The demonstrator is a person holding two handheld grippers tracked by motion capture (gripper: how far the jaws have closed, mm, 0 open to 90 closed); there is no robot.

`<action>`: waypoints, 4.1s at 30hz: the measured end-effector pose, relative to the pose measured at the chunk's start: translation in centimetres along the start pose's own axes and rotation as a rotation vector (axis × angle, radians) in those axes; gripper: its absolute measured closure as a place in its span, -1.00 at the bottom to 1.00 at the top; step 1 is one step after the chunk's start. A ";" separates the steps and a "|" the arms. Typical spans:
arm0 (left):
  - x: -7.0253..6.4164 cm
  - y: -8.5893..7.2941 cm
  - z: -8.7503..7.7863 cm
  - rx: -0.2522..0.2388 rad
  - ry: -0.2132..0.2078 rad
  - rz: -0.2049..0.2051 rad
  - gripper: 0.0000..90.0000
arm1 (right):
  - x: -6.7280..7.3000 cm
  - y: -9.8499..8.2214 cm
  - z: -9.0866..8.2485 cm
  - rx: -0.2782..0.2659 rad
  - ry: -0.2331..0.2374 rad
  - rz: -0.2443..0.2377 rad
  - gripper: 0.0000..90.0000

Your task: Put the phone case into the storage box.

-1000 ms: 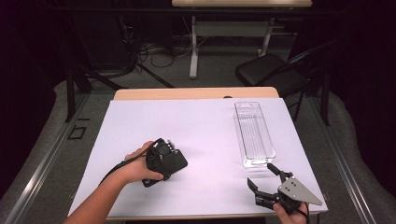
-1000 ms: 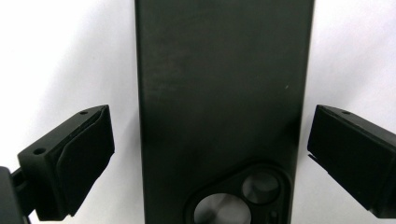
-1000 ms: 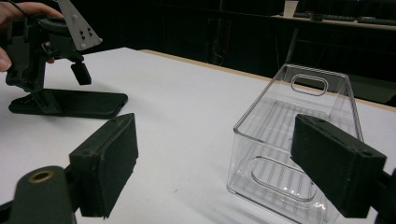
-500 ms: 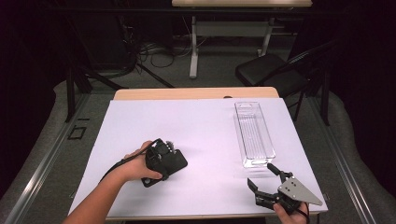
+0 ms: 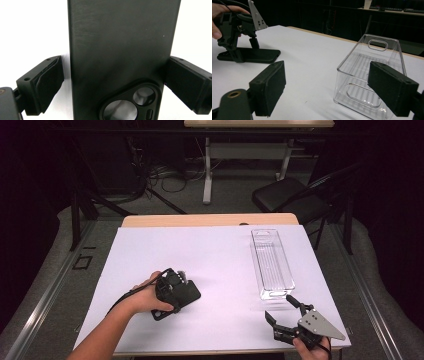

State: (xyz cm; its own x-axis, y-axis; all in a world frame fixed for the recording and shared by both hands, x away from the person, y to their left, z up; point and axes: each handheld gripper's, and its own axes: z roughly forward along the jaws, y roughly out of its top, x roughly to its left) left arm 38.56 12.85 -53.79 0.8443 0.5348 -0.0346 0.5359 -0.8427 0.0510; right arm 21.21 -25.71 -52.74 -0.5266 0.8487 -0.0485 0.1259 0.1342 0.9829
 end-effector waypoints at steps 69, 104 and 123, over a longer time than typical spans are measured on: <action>-2.5 -0.9 -5.6 -0.061 -0.010 -0.023 -0.69 | 0.4 0.7 0.5 0.026 -0.018 -0.010 -0.68; -3.9 4.1 -9.3 -0.005 -0.013 0.159 -0.69 | 4.7 6.0 8.2 0.119 0.145 -0.267 -0.62; -4.5 7.5 -9.7 0.005 -0.045 0.233 -0.69 | 6.1 5.6 9.2 0.178 0.125 -0.636 -0.51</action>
State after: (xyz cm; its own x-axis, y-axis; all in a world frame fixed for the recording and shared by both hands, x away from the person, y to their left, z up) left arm 38.78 4.71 -43.57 0.9440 0.3229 -0.0672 0.3268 -0.9433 0.0576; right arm 26.41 -15.07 -49.12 -0.6362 0.5125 -0.5767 -0.1101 0.6795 0.7254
